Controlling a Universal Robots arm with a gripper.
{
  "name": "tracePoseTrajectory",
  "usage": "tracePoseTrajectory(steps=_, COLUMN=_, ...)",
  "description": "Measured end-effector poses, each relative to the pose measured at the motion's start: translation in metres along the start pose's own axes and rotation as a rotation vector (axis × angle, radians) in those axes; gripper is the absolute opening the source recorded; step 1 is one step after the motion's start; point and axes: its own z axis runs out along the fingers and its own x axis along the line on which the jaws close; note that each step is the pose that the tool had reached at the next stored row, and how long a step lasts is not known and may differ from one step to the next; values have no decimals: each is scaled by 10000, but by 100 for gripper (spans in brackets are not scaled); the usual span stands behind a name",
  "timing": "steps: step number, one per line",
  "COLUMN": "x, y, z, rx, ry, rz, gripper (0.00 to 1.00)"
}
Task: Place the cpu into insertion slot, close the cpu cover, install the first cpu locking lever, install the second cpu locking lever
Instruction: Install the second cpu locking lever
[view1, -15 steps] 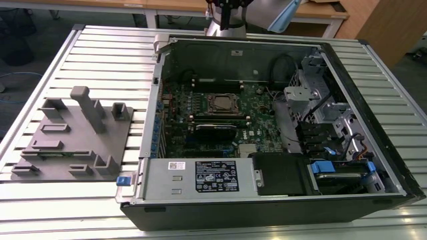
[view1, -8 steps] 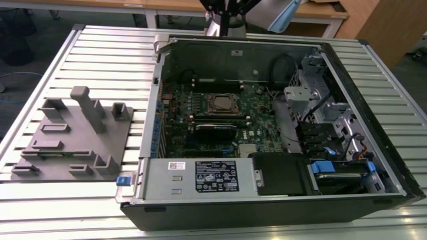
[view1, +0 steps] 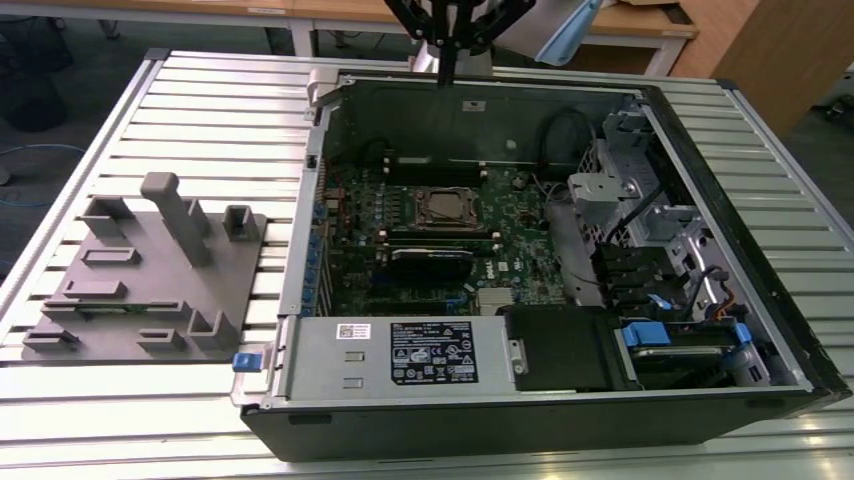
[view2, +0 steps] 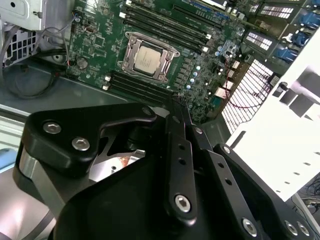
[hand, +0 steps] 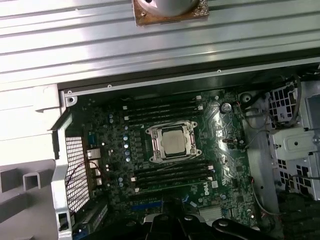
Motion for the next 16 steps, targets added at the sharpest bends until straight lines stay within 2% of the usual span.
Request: tracePoseTrajectory(steps=16, x=6, y=-14, z=291, rx=0, ry=0, rz=0, gripper=11)
